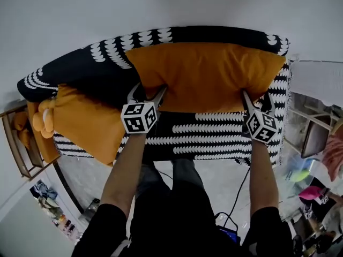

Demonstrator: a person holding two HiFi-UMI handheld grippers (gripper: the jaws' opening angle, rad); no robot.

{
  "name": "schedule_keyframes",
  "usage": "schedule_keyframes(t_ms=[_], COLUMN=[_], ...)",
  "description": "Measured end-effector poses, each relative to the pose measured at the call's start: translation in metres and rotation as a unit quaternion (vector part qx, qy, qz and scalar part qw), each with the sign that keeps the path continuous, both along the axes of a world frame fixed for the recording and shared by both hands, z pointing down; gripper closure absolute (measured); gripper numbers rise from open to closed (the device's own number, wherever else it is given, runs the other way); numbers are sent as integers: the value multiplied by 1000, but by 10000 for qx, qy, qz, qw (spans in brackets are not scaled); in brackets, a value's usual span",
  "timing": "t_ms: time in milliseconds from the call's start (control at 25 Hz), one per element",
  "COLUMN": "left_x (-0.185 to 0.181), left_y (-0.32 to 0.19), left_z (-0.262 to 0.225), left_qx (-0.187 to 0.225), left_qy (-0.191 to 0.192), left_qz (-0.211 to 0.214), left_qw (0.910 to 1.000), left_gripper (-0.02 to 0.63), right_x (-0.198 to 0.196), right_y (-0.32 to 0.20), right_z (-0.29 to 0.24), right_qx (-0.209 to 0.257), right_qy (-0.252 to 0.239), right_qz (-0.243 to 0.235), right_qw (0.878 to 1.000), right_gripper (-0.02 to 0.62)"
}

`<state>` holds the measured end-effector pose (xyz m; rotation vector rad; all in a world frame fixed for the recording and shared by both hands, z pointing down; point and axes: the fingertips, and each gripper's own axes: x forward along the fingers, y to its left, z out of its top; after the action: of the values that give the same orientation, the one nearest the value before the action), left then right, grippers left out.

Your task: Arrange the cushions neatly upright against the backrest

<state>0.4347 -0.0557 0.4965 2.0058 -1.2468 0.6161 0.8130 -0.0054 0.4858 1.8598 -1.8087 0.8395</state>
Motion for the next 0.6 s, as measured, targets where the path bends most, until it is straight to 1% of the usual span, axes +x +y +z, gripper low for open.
schedule_keyframes(t_ms=[120,200,320,480,600], left_x=[3,1,-12,-38,-74], left_y=[4,9,21,37,48], left_z=[-8,-17,-27,-40,-51], left_qx=[240,345,449,543,610], left_qy=[-187,-142,-98,-24,39], left_qz=[341,429,475,486,373], left_qw=[9990,9984,9978,9973,9974], left_gripper=[222,222,222,222,222], right_x=[-6,-21,-54,-100,-138], right_y=[4,7,11,21,34], right_z=[-6,-16,-31,-48,-58], right_qx=[113,247,446,574,595], right_qy=[21,48,-154,-345,-327], right_qz=[-45,-82,-14,-21,-162], right_qw=[9999,9996,9989,9978,9976], right_gripper=[153,153,154,155,155])
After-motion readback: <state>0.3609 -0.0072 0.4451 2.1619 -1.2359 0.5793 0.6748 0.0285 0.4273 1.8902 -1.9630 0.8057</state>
